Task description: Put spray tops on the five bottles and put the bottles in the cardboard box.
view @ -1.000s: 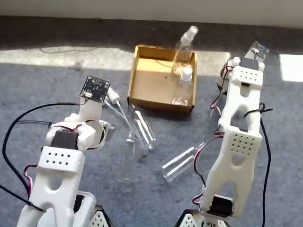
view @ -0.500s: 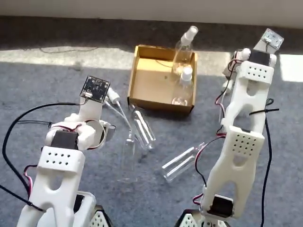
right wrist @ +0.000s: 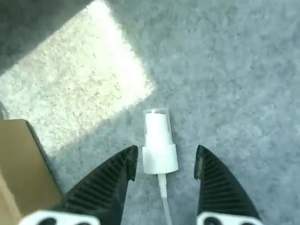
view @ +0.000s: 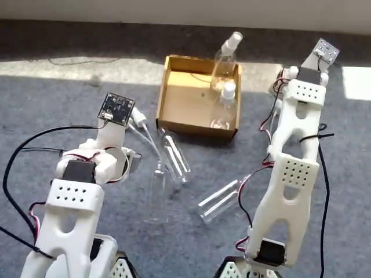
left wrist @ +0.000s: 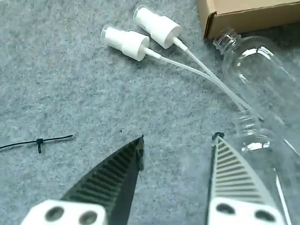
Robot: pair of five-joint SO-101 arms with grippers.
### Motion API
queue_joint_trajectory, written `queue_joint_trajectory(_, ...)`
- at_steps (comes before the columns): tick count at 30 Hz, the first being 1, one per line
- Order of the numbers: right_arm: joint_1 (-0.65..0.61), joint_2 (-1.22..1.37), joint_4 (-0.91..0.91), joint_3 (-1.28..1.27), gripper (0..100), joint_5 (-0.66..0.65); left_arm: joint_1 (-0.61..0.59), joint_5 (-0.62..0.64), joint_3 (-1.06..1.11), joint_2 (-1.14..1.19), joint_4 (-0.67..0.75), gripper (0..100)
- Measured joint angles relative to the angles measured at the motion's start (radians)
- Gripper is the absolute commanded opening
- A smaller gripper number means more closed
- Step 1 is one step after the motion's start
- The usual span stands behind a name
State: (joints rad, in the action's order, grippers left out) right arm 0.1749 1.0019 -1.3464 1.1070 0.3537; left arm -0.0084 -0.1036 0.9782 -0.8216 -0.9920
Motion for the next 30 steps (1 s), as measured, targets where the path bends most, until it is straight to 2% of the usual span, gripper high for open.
queue_joint_trajectory(3,0.002,0.032,0.000,0.000,16.1,0.000,0.000,0.000,0.000,0.000,0.000,21)
queue_joint_trajectory(8,-0.002,0.052,-0.041,0.000,0.7,0.000,0.000,0.000,0.000,0.000,0.000,21)
queue_joint_trajectory(15,0.005,0.052,-0.212,0.055,0.5,-0.126,0.000,0.000,0.000,0.000,0.000,21)
queue_joint_trajectory(19,0.015,0.054,-0.382,0.222,0.5,-0.227,0.000,0.000,0.000,0.000,0.000,21)
queue_joint_trajectory(22,0.015,0.041,-0.397,0.311,0.5,-0.255,0.000,0.000,0.000,0.000,0.000,21)
queue_joint_trajectory(25,0.035,-0.017,-0.400,0.236,0.5,-0.261,0.000,0.000,0.000,0.000,0.000,21)
queue_joint_trajectory(30,0.034,-0.236,-0.400,-0.140,0.5,-0.368,0.000,0.000,0.009,0.000,0.000,21)
